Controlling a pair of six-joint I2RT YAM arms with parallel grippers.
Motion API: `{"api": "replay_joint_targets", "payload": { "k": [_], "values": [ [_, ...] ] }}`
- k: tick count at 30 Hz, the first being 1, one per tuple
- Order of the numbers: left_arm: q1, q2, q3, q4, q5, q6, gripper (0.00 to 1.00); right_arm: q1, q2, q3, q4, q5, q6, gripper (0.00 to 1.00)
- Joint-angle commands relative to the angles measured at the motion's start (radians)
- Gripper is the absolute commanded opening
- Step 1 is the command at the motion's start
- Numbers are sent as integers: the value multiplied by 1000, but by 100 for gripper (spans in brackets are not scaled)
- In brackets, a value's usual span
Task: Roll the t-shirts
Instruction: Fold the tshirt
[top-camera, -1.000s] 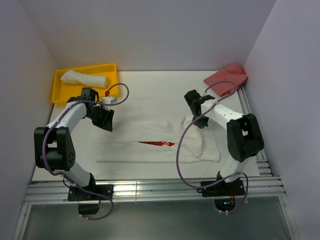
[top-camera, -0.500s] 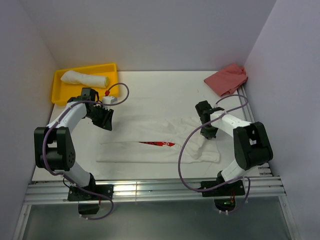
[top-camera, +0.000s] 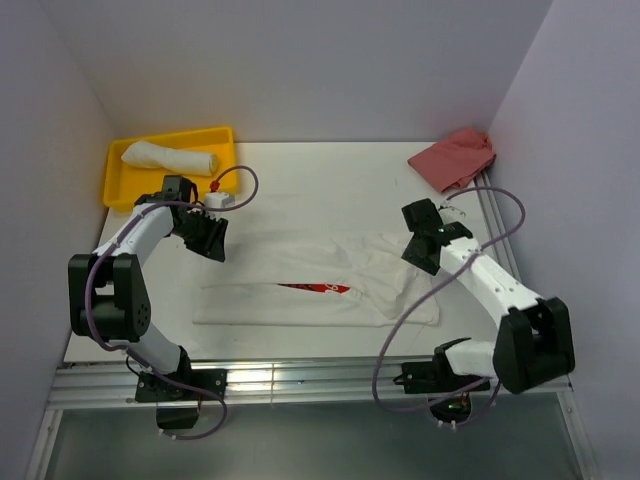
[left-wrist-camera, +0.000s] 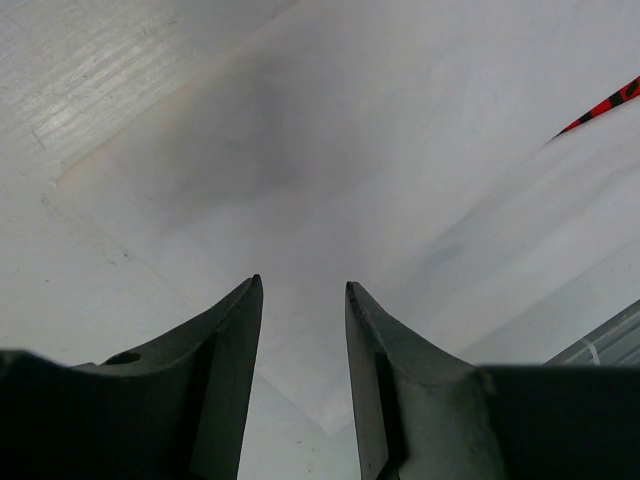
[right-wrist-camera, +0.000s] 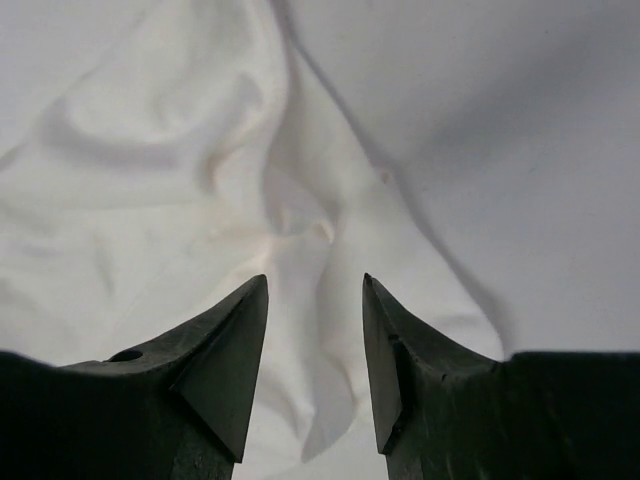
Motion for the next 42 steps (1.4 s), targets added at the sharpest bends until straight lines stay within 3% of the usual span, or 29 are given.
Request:
{"api": "replay_joint_targets", "payload": {
  "k": [1, 7, 13, 21, 25, 26, 28, 34, 42],
  "values": [
    [-5, -28, 2, 7, 38, 7, 45, 47, -149, -24, -39, -16, 57, 50],
    [-5, -53, 18, -16, 52, 13, 45, 185, -326, -154, 7, -102, 154, 50],
    [-5, -85, 16, -30, 55, 13, 46, 352, -369, -245, 9, -85, 258, 50],
    [-5, -96, 5, -35, 54, 13, 46, 392, -386, -315, 39, -82, 283, 53],
    [-5, -96, 4, -35, 48, 13, 46, 392, -345, -309, 70, -76, 266, 38],
    [-5, -96, 1, -35, 45, 13, 46, 392, -334, -293, 71, -76, 260, 26],
    [-5, -96, 1, -33, 42, 15, 46, 392, -307, -270, 68, -71, 248, 13],
    [-5, -98, 7, -36, 42, 15, 46, 377, -279, -136, 21, -62, 189, 8],
    [-5, -87, 21, -45, 52, 18, 46, 261, -238, -26, 88, -198, 79, 8]
  ]
}}
